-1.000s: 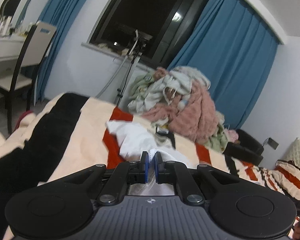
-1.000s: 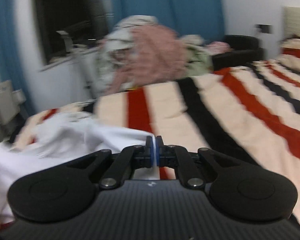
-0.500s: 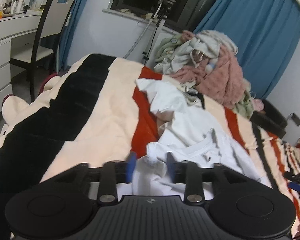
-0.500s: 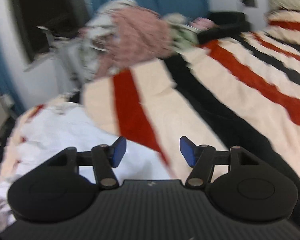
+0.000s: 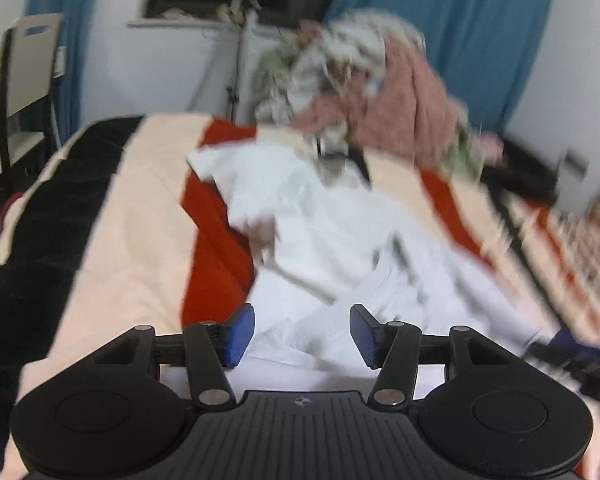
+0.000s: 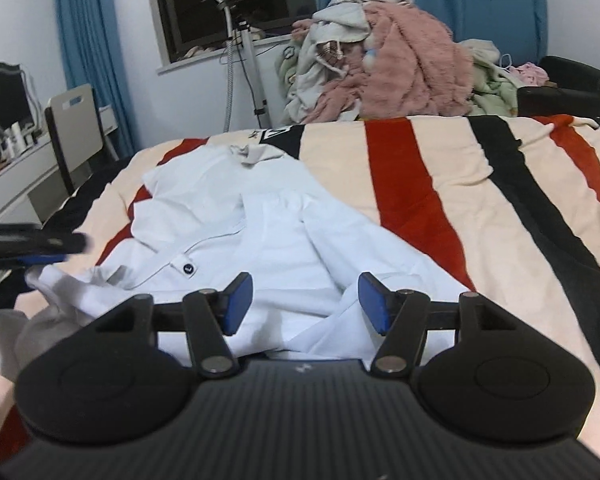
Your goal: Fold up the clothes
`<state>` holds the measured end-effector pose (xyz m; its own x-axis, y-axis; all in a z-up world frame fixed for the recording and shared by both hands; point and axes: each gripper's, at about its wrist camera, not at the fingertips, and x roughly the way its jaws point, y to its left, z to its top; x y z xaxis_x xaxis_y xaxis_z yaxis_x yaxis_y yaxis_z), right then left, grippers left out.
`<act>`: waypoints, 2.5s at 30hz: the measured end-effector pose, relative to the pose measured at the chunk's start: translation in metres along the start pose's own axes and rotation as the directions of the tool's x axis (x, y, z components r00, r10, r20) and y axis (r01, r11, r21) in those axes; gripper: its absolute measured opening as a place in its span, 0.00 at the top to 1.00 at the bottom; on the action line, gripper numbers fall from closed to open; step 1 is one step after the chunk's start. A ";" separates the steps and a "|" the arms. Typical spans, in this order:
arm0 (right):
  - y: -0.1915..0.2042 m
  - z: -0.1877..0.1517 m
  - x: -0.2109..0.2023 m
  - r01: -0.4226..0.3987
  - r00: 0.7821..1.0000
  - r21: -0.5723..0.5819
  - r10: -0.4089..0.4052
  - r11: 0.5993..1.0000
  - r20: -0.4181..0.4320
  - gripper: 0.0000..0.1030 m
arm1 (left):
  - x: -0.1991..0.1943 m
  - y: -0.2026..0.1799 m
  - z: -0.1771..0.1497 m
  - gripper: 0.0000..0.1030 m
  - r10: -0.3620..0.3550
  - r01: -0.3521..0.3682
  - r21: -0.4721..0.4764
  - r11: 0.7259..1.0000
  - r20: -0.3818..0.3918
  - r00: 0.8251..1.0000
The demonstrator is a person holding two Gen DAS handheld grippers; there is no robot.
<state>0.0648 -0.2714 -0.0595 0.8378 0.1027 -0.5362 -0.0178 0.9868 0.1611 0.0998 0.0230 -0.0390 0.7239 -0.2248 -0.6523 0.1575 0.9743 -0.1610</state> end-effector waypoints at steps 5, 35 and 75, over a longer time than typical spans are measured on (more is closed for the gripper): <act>-0.008 -0.003 0.012 0.010 1.000 0.017 -0.010 1.000 -0.020 0.41 | 0.037 -0.006 -0.015 0.84 0.125 -0.119 0.087 0.989 -0.059 0.990; 0.073 0.024 0.116 -0.139 0.989 -0.384 0.105 0.913 -0.109 0.49 | -0.064 -0.023 -0.078 0.94 -0.112 0.101 0.131 0.986 0.079 0.991; -0.060 -0.048 -0.129 0.251 0.895 0.377 -0.362 0.892 0.261 0.23 | -0.147 -0.061 -0.100 0.94 -0.293 0.213 0.255 0.943 0.338 0.894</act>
<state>-0.0684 -0.3377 -0.0396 0.8986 -0.2985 -0.3217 0.4001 0.8584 0.3210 -0.0835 -0.0047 -0.0069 0.8280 -0.4822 -0.2862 0.4740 0.8746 -0.1023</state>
